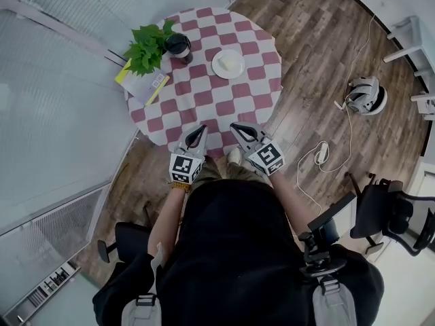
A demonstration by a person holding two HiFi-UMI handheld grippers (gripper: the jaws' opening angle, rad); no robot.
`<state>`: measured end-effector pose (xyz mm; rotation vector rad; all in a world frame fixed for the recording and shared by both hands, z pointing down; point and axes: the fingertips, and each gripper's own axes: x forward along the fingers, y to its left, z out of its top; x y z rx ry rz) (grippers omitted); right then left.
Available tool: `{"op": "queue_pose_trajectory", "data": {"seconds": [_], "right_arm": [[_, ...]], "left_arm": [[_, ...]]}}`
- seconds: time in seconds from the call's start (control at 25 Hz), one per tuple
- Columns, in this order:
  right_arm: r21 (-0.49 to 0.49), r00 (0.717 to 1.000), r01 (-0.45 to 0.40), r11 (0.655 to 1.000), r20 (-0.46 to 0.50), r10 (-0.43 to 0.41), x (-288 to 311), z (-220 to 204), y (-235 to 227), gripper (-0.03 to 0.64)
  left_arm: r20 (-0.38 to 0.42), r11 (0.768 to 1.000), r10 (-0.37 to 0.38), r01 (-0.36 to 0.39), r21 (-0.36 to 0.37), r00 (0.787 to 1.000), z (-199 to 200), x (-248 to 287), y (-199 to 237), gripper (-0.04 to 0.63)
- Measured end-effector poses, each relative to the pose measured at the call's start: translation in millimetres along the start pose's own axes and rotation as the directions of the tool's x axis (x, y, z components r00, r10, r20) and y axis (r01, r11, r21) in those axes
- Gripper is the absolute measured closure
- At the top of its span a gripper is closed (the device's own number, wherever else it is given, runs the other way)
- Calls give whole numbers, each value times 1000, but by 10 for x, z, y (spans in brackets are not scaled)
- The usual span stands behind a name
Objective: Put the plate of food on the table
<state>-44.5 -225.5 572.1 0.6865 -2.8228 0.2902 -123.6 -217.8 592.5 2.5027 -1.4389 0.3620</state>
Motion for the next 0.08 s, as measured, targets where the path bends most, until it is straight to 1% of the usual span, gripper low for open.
{"op": "queue_pose_trajectory", "data": {"seconds": [0.08], "right_arm": [[8,1000,3,1000,-8,-3,32,-14,-21,607]], "left_arm": [[-1,1000,3,-3,-4,1000,16,1,46,589]]}}
